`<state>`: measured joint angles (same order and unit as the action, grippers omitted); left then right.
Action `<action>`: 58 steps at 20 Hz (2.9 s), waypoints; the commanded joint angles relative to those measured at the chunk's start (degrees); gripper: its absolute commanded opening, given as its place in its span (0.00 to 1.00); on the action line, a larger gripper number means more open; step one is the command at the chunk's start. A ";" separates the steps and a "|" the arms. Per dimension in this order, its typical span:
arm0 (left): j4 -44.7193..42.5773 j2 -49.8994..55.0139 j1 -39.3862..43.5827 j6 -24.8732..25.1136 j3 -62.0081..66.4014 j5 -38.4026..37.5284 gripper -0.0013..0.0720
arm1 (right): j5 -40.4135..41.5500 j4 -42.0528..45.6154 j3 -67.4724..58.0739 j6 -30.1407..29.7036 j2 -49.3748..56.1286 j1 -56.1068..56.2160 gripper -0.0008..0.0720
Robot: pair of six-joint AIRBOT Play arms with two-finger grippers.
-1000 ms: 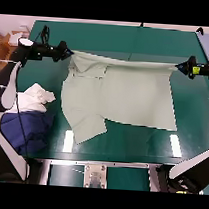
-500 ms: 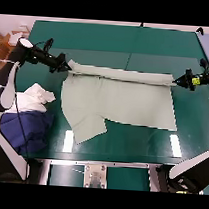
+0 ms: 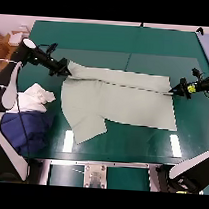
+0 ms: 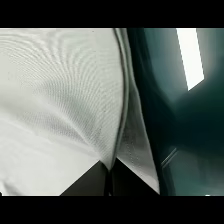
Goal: Fold the shirts.
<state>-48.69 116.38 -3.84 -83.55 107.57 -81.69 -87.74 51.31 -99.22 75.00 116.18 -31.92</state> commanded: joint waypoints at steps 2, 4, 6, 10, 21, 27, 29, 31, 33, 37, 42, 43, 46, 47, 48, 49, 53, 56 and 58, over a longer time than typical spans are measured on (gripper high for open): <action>-2.73 0.42 1.05 -0.13 -1.55 -2.34 0.05 | 0.37 0.44 0.50 0.02 0.02 -0.02 0.03; -6.47 0.63 1.03 -1.31 -1.55 -4.24 0.05 | 0.07 0.44 0.48 0.02 0.02 -0.02 0.03; -9.33 0.66 1.05 -2.56 -1.55 -4.15 0.05 | 0.09 0.44 0.48 0.04 0.02 -0.02 0.03; -5.53 0.63 1.29 -1.40 -1.55 -2.25 0.05 | 0.09 0.42 0.48 0.04 0.02 -0.02 0.04; -2.58 -3.72 -1.81 -2.99 -3.10 -17.22 0.82 | -0.48 3.82 4.96 2.99 -12.92 -4.55 0.35; -5.95 -28.50 -2.32 0.59 -37.99 -9.99 0.75 | 11.96 4.20 37.75 0.90 -39.50 -10.21 0.27; -6.47 -39.91 -2.51 0.39 -52.48 -2.64 0.75 | 20.46 1.38 49.27 1.07 -48.63 -11.37 0.27; -5.35 -50.10 -2.51 -1.18 -65.72 4.04 0.75 | 24.35 -1.11 57.51 1.07 -54.40 -11.41 0.29; -3.23 -56.24 -2.38 -3.19 -76.30 7.26 0.75 | 24.87 -2.56 62.20 1.09 -56.26 -11.41 0.54; 14.71 -58.60 -2.10 5.44 -91.30 18.97 0.75 | 24.90 -5.14 65.75 1.05 -56.22 -11.39 0.53; 28.20 -53.13 8.90 11.93 -93.66 32.94 0.75 | 24.70 -5.29 65.83 1.05 -56.22 -11.39 0.52; 31.85 -51.67 9.62 14.88 -93.13 34.07 0.75 | 24.68 -5.27 65.83 1.05 -56.22 -11.39 0.52; 32.52 -51.19 9.60 17.84 -91.08 34.21 0.75 | 24.33 -5.18 65.83 1.01 -56.22 -11.47 0.52; 31.67 -51.19 9.60 17.94 -90.49 34.27 0.61 | 24.26 -5.18 65.83 1.01 -56.22 -11.50 0.52; 30.42 -51.19 9.62 18.18 -89.92 34.32 0.28 | 24.24 -5.20 65.83 1.03 -56.22 -11.78 0.52; 29.49 -51.19 9.62 18.12 -89.29 33.88 0.09 | 23.76 -5.22 65.83 1.05 -56.22 -12.46 0.56; 29.49 -51.17 9.62 19.63 -87.12 32.68 0.05 | 16.68 -4.28 65.94 2.78 -56.24 -18.21 0.57; 29.75 -51.12 9.62 21.57 -86.75 31.85 0.06 | 14.21 4.50 68.52 7.06 -58.40 -21.90 0.49; 29.77 -51.12 9.62 22.71 -86.73 31.74 0.05 | 15.26 8.31 71.41 10.34 -60.43 -24.11 0.55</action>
<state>-19.07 65.21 5.76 -62.78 20.47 -49.43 -71.29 53.15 -30.57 80.86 57.80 -52.86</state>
